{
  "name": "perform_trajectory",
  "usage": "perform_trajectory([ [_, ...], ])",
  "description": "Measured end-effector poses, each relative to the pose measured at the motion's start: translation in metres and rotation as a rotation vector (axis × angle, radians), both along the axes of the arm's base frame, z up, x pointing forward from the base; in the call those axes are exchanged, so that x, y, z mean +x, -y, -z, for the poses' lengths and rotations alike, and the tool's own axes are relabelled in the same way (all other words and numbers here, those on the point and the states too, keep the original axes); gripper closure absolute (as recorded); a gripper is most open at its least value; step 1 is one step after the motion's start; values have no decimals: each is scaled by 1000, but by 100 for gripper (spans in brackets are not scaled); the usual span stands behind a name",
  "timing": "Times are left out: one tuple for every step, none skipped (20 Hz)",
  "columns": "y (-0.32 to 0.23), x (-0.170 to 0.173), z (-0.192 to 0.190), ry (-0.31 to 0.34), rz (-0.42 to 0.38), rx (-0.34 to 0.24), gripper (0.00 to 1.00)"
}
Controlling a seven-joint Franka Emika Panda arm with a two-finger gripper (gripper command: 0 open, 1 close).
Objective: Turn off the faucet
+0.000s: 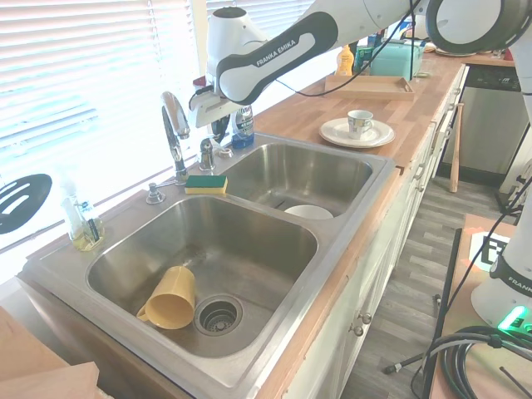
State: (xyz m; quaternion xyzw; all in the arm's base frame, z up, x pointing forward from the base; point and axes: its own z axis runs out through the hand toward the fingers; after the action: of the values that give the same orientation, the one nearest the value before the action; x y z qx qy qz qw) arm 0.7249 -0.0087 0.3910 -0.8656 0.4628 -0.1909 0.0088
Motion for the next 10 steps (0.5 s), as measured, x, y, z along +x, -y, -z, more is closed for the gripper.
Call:
perform_trajectory([
  [-1, -1, 1, -4, -2, -1, 100],
  [-1, -4, 4, -10, -3, -2, 100],
  [-2, -7, 8, -19, -3, -2, 100],
  [-2, -10, 12, -24, -4, -1, 100],
  [-2, -14, 15, -29, -4, 0, 100],
  [-2, -17, 20, -35, -5, 2, 100],
  [-4, -22, 25, -45, -7, 4, 100],
  [-11, -27, 32, -52, -14, 9, 100],
  [-20, -32, 39, -58, -20, 13, 100],
  [-28, -37, 44, -65, -24, 18, 100],
])
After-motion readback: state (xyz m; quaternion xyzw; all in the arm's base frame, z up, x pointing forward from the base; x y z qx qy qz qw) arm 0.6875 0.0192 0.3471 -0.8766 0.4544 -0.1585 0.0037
